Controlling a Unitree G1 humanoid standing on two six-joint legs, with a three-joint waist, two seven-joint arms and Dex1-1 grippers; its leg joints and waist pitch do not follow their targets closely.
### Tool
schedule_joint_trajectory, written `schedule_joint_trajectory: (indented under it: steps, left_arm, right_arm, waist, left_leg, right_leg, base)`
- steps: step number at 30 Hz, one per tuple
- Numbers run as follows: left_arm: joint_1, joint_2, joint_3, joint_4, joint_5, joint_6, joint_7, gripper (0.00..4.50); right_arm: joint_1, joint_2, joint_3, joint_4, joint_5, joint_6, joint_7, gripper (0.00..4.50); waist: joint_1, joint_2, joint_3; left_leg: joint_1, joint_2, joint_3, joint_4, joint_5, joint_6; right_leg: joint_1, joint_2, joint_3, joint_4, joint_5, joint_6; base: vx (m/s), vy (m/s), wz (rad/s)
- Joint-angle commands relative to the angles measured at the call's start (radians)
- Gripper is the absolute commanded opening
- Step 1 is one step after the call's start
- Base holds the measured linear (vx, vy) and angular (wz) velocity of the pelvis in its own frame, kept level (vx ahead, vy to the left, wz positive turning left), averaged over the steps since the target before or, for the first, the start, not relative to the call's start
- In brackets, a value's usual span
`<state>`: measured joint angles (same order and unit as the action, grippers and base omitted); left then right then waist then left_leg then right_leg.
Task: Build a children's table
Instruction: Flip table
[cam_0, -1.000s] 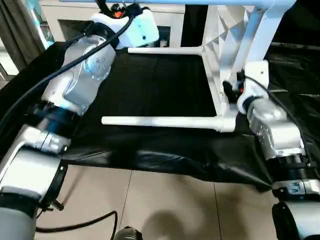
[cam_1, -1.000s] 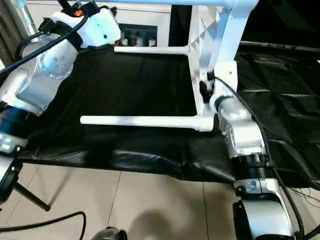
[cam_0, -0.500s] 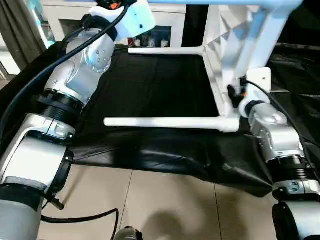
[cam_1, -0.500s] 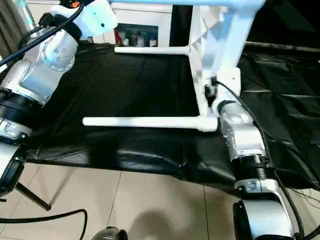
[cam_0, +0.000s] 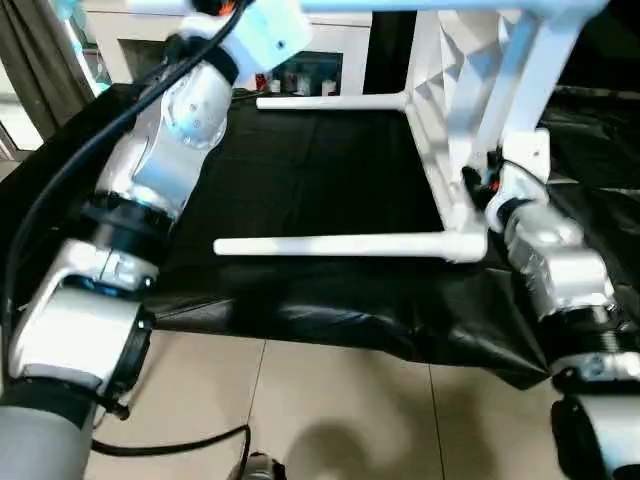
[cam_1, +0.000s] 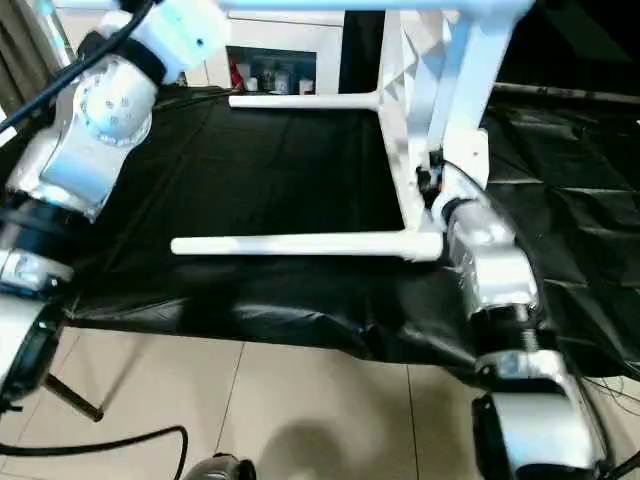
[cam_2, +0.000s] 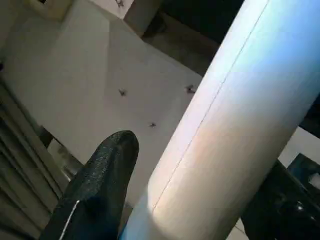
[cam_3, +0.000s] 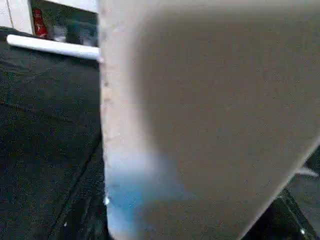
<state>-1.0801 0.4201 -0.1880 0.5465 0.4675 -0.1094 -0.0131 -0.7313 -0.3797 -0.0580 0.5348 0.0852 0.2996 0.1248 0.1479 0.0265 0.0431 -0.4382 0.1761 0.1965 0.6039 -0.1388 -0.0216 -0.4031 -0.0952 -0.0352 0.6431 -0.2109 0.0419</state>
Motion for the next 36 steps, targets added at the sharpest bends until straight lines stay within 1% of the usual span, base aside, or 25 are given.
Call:
schedule_joint_trajectory:
  steps: [1, 2, 3, 5, 7, 8, 10, 12, 13, 14, 15, 16, 17, 18, 20, 21, 23, 24, 25, 27, 28, 29, 32, 34, 36]
  left_arm:
    - [0.057, -0.023, 0.101, -0.027, -0.144, 0.043, -0.006, 2.71]
    - [0.089, -0.033, 0.132, -0.045, -0.179, 0.070, -0.006, 2.70]
    - [0.111, -0.040, 0.154, -0.057, -0.202, 0.088, -0.006, 2.70]
    - [0.151, -0.058, 0.193, -0.072, -0.244, 0.116, 0.000, 2.70]
    - [0.178, -0.071, 0.212, -0.084, -0.263, 0.134, 0.003, 2.69]
    - [0.213, -0.088, 0.228, -0.102, -0.275, 0.156, 0.005, 2.67]
    - [0.264, -0.111, 0.243, -0.140, -0.283, 0.196, -0.001, 2.64]
    - [0.282, -0.118, 0.245, -0.158, -0.283, 0.213, -0.006, 2.58]
    - [0.306, -0.132, 0.246, -0.183, -0.289, 0.236, -0.014, 2.52]
    - [0.306, -0.132, 0.246, -0.183, -0.289, 0.236, -0.014, 2.47]
    - [0.361, -0.178, 0.242, -0.229, -0.319, 0.293, -0.039, 2.42]
    - [0.381, -0.195, 0.238, -0.241, -0.331, 0.313, -0.048, 2.35]
    - [0.403, -0.209, 0.229, -0.250, -0.338, 0.328, -0.051, 2.30]
    - [0.416, -0.216, 0.222, -0.255, -0.339, 0.336, -0.050, 2.25]
    - [0.442, -0.231, 0.215, -0.262, -0.339, 0.351, -0.047, 2.11]
    - [0.490, -0.253, 0.210, -0.246, -0.343, 0.363, -0.044, 2.03]
    - [0.509, -0.254, 0.206, -0.230, -0.339, 0.364, -0.046, 1.96]
    - [0.535, -0.253, 0.207, -0.198, -0.335, 0.358, -0.043, 1.82]
    - [0.541, -0.250, 0.207, -0.181, -0.332, 0.354, -0.044, 1.76]
    - [0.549, -0.246, 0.205, -0.159, -0.326, 0.348, -0.050, 1.69]
    - [0.548, -0.244, 0.207, -0.141, -0.326, 0.341, -0.050, 1.64]
    - [0.545, -0.242, 0.207, -0.122, -0.326, 0.334, -0.050, 1.60]
    - [0.533, -0.239, 0.208, -0.053, -0.329, 0.309, -0.058, 1.56]
    - [0.526, -0.243, 0.207, -0.007, -0.331, 0.300, -0.066, 1.54]
    - [0.519, -0.243, 0.203, 0.038, -0.329, 0.275, -0.065, 1.54]
  right_arm:
    - [-0.063, -0.087, 0.005, -0.036, -0.060, -0.043, 0.032, 1.81]
    - [-0.095, -0.129, 0.008, -0.039, -0.074, -0.051, 0.051, 1.81]
    - [-0.118, -0.158, 0.010, -0.040, -0.085, -0.058, 0.064, 1.81]
    - [-0.170, -0.207, 0.015, -0.029, -0.105, -0.076, 0.086, 1.79]
    - [-0.207, -0.233, 0.021, -0.016, -0.117, -0.090, 0.101, 1.75]
    - [-0.255, -0.263, 0.030, 0.006, -0.133, -0.110, 0.120, 1.72]
    - [-0.334, -0.303, 0.045, 0.046, -0.154, -0.139, 0.144, 1.69]
    - [-0.362, -0.315, 0.051, 0.063, -0.161, -0.150, 0.151, 1.67]
    - [-0.402, -0.330, 0.064, 0.086, -0.170, -0.162, 0.164, 1.66]
    - [-0.402, -0.330, 0.064, 0.086, -0.170, -0.162, 0.164, 1.65]
    - [-0.497, -0.349, 0.102, 0.142, -0.197, -0.197, 0.204, 1.65]
    - [-0.530, -0.353, 0.115, 0.163, -0.207, -0.211, 0.219, 1.65]
    - [-0.560, -0.352, 0.127, 0.183, -0.215, -0.223, 0.241, 1.64]
    - [-0.576, -0.350, 0.134, 0.195, -0.219, -0.230, 0.255, 1.64]
    - [-0.606, -0.345, 0.147, 0.214, -0.227, -0.241, 0.276, 1.64]
    - [-0.659, -0.331, 0.167, 0.246, -0.244, -0.264, 0.297, 1.64]
    - [-0.683, -0.323, 0.177, 0.261, -0.253, -0.278, 0.309, 1.64]
    - [-0.732, -0.307, 0.191, 0.300, -0.265, -0.307, 0.316, 1.64]
    - [-0.748, -0.302, 0.197, 0.313, -0.269, -0.316, 0.319, 1.64]
    - [-0.782, -0.291, 0.210, 0.349, -0.280, -0.342, 0.327, 1.64]
    - [-0.797, -0.284, 0.215, 0.361, -0.284, -0.352, 0.330, 1.64]
    - [-0.807, -0.279, 0.219, 0.369, -0.290, -0.360, 0.333, 1.64]
    - [-0.828, -0.260, 0.229, 0.394, -0.302, -0.388, 0.354, 1.64]
    - [-0.837, -0.243, 0.236, 0.413, -0.306, -0.408, 0.375, 1.64]
    - [-0.840, -0.233, 0.243, 0.424, -0.310, -0.426, 0.389, 1.64]
  waist:
    - [0.001, -0.022, -0.078]
    - [0.002, -0.026, -0.079]
    - [0.003, -0.027, -0.079]
    - [0.006, -0.024, -0.078]
    - [0.010, -0.018, -0.077]
    - [0.012, -0.018, -0.073]
    - [0.013, -0.020, -0.072]
    - [0.010, -0.017, -0.066]
    - [0.012, -0.018, -0.068]
    - [0.006, -0.012, -0.069]
    - [0.001, -0.017, -0.068]
    - [-0.004, -0.019, -0.067]
    - [-0.004, -0.023, -0.064]
    - [-0.006, -0.023, -0.063]
    - [-0.007, -0.021, -0.060]
    - [-0.013, -0.028, -0.061]
    - [-0.014, -0.026, -0.058]
    - [-0.019, -0.027, -0.057]
    - [-0.026, -0.032, -0.058]
    - [-0.027, -0.037, -0.056]
    - [-0.028, -0.036, -0.056]
    - [-0.029, -0.037, -0.055]
    - [-0.028, -0.040, -0.053]
    - [-0.031, -0.045, -0.053]
    - [-0.030, -0.043, -0.052]
  left_leg:
    - [0.047, 0.040, -0.022, -0.057, -0.167, 0.003]
    - [0.045, 0.038, -0.020, -0.053, -0.153, 0.014]
    - [0.044, 0.034, -0.016, -0.048, -0.139, 0.039]
    - [0.041, 0.033, -0.014, -0.044, -0.131, 0.061]
    - [0.043, 0.035, -0.012, -0.042, -0.134, 0.068]
    - [0.045, 0.036, -0.011, -0.042, -0.156, 0.066]
    - [0.045, 0.037, -0.014, -0.043, -0.175, 0.061]
    - [0.047, 0.039, -0.016, -0.047, -0.219, 0.047]
    - [0.049, 0.039, -0.016, -0.048, -0.228, 0.042]
    - [0.051, 0.043, -0.022, -0.055, -0.259, 0.021]
    - [0.054, 0.046, -0.025, -0.058, -0.297, -0.003]
    - [0.051, 0.045, -0.027, -0.060, -0.316, -0.011]
    - [0.062, 0.045, -0.022, -0.057, -0.376, -0.022]
    - [0.062, 0.044, -0.024, -0.058, -0.395, -0.024]
    - [0.060, 0.044, -0.028, -0.063, -0.440, -0.037]
    - [0.055, 0.044, -0.029, -0.067, -0.445, -0.043]
    - [0.059, 0.045, -0.031, -0.068, -0.481, -0.055]
    - [0.057, 0.043, -0.032, -0.069, -0.495, -0.059]
    - [0.053, 0.041, -0.036, -0.072, -0.510, -0.064]
    - [0.056, 0.044, -0.035, -0.073, -0.520, -0.070]
    - [0.059, 0.044, -0.036, -0.071, -0.529, -0.074]
    - [0.057, 0.044, -0.037, -0.073, -0.533, -0.078]
    - [0.064, 0.046, -0.036, -0.074, -0.549, -0.084]
    - [0.062, 0.046, -0.036, -0.074, -0.554, -0.086]
    - [0.061, 0.045, -0.037, -0.075, -0.554, -0.089]
  right_leg:
    - [0.035, -0.047, 0.018, -0.063, -0.004, -0.229]
    - [0.039, -0.045, 0.017, -0.062, 0.007, -0.236]
    - [0.036, -0.045, 0.019, -0.063, 0.007, -0.241]
    - [0.037, -0.047, 0.018, -0.065, -0.028, -0.246]
    - [0.032, -0.048, 0.020, -0.068, -0.057, -0.242]
    - [0.029, -0.047, 0.020, -0.072, -0.097, -0.237]
    - [0.029, -0.047, 0.019, -0.077, -0.141, -0.227]
    - [0.022, -0.045, 0.018, -0.084, -0.204, -0.211]
    - [0.021, -0.045, 0.019, -0.085, -0.217, -0.202]
    - [0.019, -0.043, 0.017, -0.085, -0.233, -0.193]
    - [0.016, -0.041, 0.016, -0.083, -0.231, -0.191]
    - [0.018, -0.040, 0.014, -0.081, -0.230, -0.194]
    - [0.007, -0.037, 0.016, -0.088, -0.260, -0.190]
    - [0.007, -0.040, 0.017, -0.089, -0.272, -0.189]
    - [0.003, -0.044, 0.019, -0.095, -0.317, -0.156]
    - [0.007, -0.041, 0.017, -0.094, -0.302, -0.147]
    - [-0.001, -0.043, 0.019, -0.098, -0.313, -0.138]
    - [0.000, -0.042, 0.018, -0.098, -0.322, -0.135]
    - [0.004, -0.041, 0.015, -0.095, -0.334, -0.129]
    - [-0.002, -0.041, 0.017, -0.098, -0.320, -0.128]
    - [-0.006, -0.041, 0.018, -0.096, -0.323, -0.132]
    - [-0.003, -0.041, 0.018, -0.095, -0.313, -0.137]
    - [-0.007, -0.037, 0.020, -0.094, -0.279, -0.142]
    - [-0.005, -0.038, 0.020, -0.091, -0.270, -0.148]
    - [-0.005, -0.039, 0.021, -0.091, -0.266, -0.147]
  base:
    - [0.000, 0.000, 0.00]
    - [0.000, 0.000, 0.00]
    - [0.000, 0.000, 0.00]
    - [0.000, 0.000, 0.00]
    - [0.000, 0.000, 0.00]
    - [0.000, 0.000, 0.00]
    - [0.000, 0.000, 0.00]
    - [0.000, 0.000, 0.00]
    - [0.000, 0.000, 0.00]
    - [0.000, 0.000, 0.00]
    - [0.000, 0.000, 0.00]
    - [0.000, 0.000, 0.00]
    - [0.000, 0.000, 0.00]
    - [0.000, 0.000, 0.00]
    - [0.000, 0.000, 0.00]
    - [0.000, 0.000, 0.00]
    - [0.000, 0.000, 0.00]
    - [0.000, 0.000, 0.00]
    - [0.000, 0.000, 0.00]
    - [0.000, 0.000, 0.00]
    - [0.000, 0.000, 0.00]
    - [0.000, 0.000, 0.00]
    - [0.000, 0.000, 0.00]
    - [0.000, 0.000, 0.00]
    - [0.000, 0.000, 0.00]
